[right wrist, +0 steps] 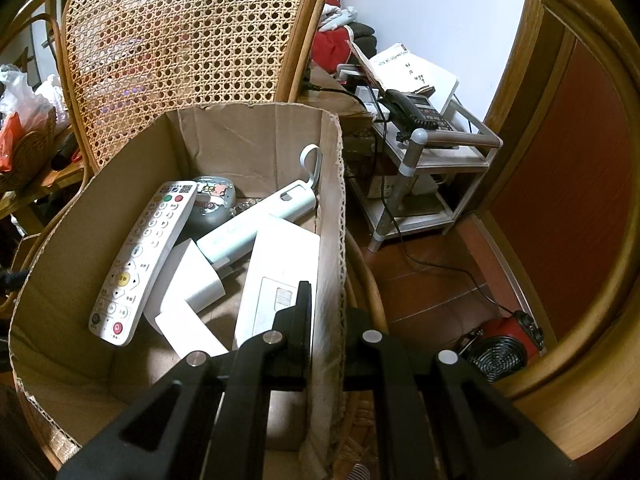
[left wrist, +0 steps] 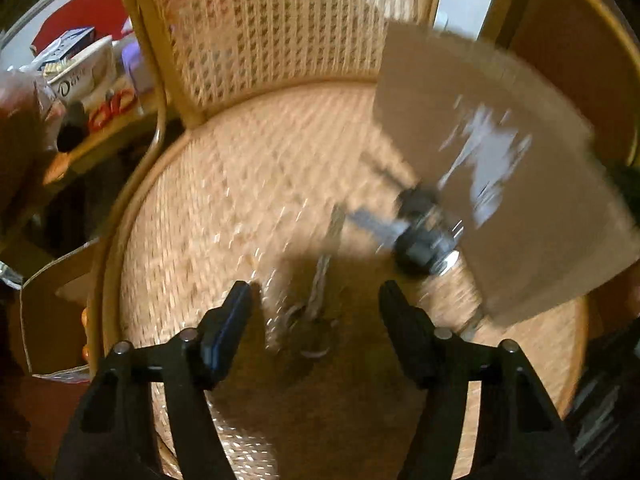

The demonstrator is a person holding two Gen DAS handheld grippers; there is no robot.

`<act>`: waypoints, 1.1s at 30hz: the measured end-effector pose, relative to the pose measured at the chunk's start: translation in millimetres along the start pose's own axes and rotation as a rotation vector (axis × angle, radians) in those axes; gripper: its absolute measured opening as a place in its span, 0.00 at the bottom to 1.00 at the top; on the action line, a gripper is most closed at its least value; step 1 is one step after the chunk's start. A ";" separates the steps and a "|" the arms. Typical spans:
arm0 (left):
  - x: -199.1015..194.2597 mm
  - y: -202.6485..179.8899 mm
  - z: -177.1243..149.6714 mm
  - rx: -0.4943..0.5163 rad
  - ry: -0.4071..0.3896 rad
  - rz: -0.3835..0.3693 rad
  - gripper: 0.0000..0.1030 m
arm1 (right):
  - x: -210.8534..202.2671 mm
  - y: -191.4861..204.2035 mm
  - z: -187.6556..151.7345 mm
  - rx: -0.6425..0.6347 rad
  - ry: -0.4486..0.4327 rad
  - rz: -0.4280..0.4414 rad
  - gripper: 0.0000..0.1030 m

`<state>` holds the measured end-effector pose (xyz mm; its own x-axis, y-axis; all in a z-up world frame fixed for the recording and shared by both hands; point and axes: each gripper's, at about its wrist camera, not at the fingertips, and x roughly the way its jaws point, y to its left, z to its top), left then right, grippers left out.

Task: Organize rigid objects
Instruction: 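Carry the white square block into the box and release it, then grasp the small silver key with the left gripper and drop it into the box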

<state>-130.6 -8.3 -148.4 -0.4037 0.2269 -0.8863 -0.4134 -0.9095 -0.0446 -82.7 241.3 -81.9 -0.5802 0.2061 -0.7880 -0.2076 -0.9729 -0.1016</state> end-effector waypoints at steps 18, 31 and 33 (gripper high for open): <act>-46.7 -7.5 24.6 -0.047 -0.199 -0.086 0.06 | 0.7 0.3 1.1 0.002 0.001 -0.001 0.11; -99.1 -52.5 82.7 -0.007 -0.318 -0.086 0.06 | 1.9 1.8 1.1 0.008 0.000 0.014 0.11; -109.7 -63.3 93.3 -0.001 -0.331 -0.096 0.06 | 2.1 2.1 1.2 0.012 0.000 0.017 0.11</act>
<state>-136.3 57.0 -5.4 -0.6062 0.4121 -0.6802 -0.4613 -0.8789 -0.1214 -85.2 239.9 -83.0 -0.5838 0.1894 -0.7895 -0.2070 -0.9750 -0.0809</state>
